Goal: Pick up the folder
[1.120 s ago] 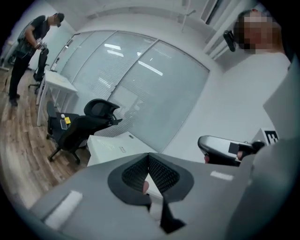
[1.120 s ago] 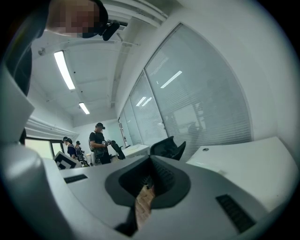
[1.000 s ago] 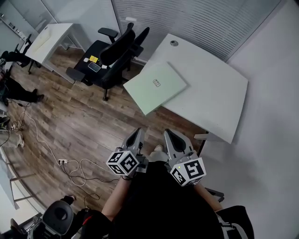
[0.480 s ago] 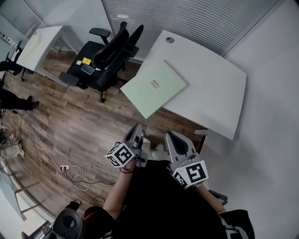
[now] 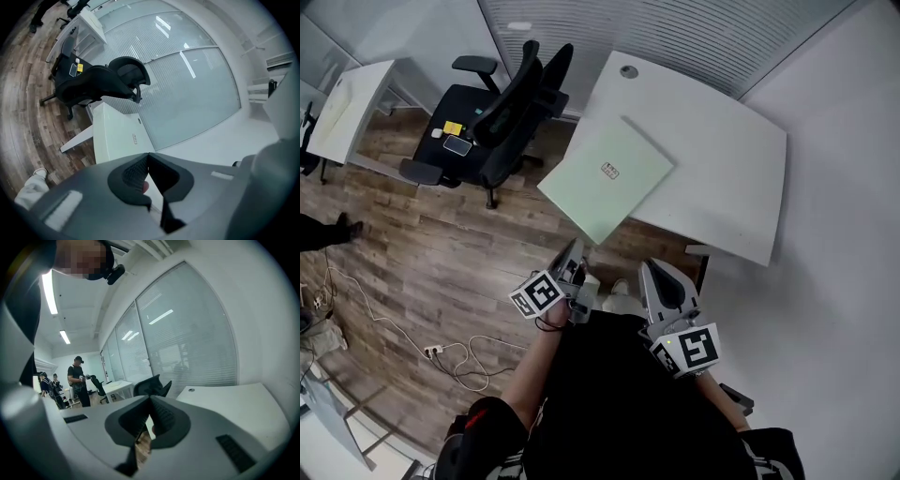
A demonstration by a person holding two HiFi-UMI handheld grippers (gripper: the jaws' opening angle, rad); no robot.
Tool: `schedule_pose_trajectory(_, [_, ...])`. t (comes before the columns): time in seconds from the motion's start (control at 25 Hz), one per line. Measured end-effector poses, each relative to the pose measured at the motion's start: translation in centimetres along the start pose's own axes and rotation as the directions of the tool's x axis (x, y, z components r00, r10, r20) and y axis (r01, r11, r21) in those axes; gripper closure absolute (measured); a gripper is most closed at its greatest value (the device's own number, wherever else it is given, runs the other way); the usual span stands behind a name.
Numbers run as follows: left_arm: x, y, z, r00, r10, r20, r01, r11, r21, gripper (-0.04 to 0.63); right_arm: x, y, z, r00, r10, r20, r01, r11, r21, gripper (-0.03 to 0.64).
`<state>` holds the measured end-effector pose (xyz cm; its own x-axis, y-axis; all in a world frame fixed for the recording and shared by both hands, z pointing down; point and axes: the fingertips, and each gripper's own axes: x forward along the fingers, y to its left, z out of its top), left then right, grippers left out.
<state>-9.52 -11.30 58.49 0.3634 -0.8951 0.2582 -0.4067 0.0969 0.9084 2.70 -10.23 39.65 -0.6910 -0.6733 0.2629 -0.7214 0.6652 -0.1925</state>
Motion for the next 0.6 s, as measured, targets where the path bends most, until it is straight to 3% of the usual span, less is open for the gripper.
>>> schedule_pose_trajectory(0.4, [2.5,4.2,0.6,0.991,0.015,-0.134,-0.017,1.000,-0.014,0.591,2.1,0.5,-0.4,0.992,-0.120,-0.033,0.120,0.992,0.025,0.615])
schedule_pose_trajectory(0.6, [3.4,5.8,-0.2,0.971,-0.024,-0.237,0.016,0.999,-0.036,0.589,2.7,1.1,-0.9,0.986,-0.166,-0.031,0.167,0.985,0.050,0.615])
